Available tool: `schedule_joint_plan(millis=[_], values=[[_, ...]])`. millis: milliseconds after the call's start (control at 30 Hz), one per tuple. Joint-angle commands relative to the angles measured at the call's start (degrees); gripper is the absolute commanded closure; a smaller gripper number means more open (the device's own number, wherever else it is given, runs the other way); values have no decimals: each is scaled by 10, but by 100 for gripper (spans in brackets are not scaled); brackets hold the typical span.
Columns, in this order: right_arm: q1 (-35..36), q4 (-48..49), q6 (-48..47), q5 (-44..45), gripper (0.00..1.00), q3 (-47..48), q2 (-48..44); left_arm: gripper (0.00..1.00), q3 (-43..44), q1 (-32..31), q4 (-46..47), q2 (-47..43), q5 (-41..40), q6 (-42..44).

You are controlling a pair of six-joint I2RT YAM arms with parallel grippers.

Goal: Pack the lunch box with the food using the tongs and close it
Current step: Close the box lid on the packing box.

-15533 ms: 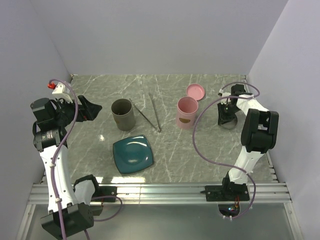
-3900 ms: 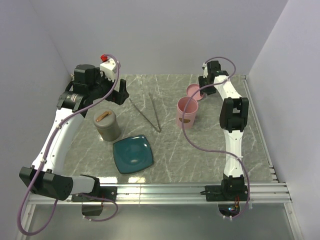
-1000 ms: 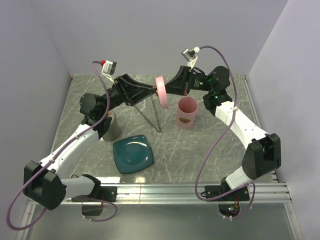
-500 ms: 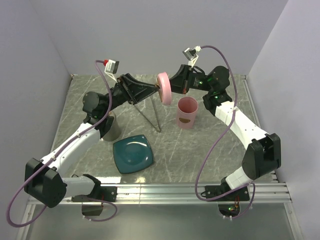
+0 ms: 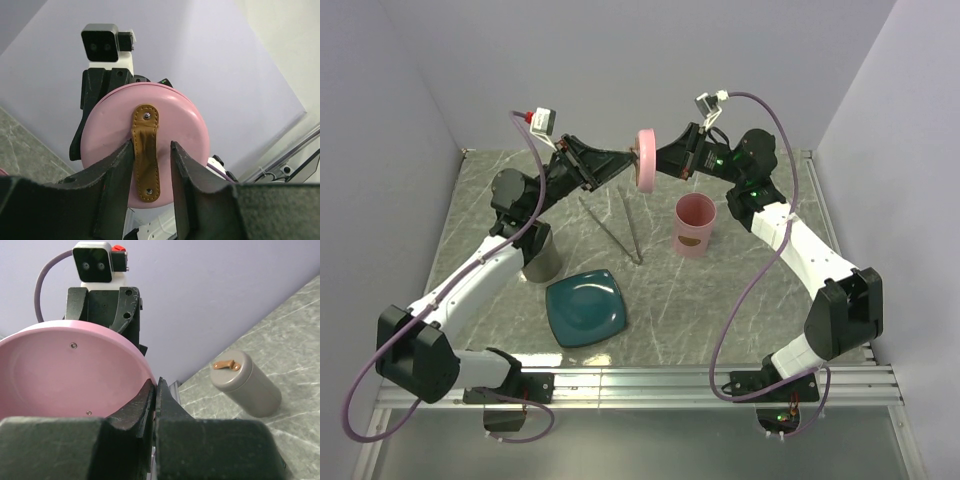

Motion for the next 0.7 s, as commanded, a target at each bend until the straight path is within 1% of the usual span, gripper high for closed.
schedule_joint_plan(millis=[0, 100, 133, 200, 233, 300, 333, 433, 567, 600, 633, 667], values=[[29, -17, -26, 21, 100, 27, -15, 59, 34, -16, -1, 11, 15, 7], [36, -20, -24, 19, 100, 26, -12, 63, 41, -16, -15, 17, 12, 11], [37, -31, -35, 20, 100, 28, -13, 68, 42, -16, -22, 19, 8, 12], [40, -46, -52, 19, 100, 31, -15, 73, 43, -16, -28, 24, 6, 13], [41, -43, -49, 20, 100, 28, -16, 80, 44, -16, -30, 27, 6, 15], [40, -48, -53, 16, 100, 30, -16, 88, 46, -16, -32, 28, 6, 16], [40, -50, -55, 14, 100, 30, -17, 98, 47, -16, -34, 30, 5, 17], [39, -53, -55, 9, 100, 29, -18, 99, 48, -16, -39, 28, 5, 22], [33, -58, -51, 6, 96, 25, -17, 99, 44, -15, -35, 22, 12, 29], [31, -64, -51, 6, 92, 25, -17, 99, 42, -13, -32, 21, 14, 29], [26, -66, -50, 5, 85, 25, -17, 99, 40, -9, -32, 17, 14, 31], [22, -69, -50, 5, 82, 24, -18, 99, 39, -6, -32, 14, 15, 32]])
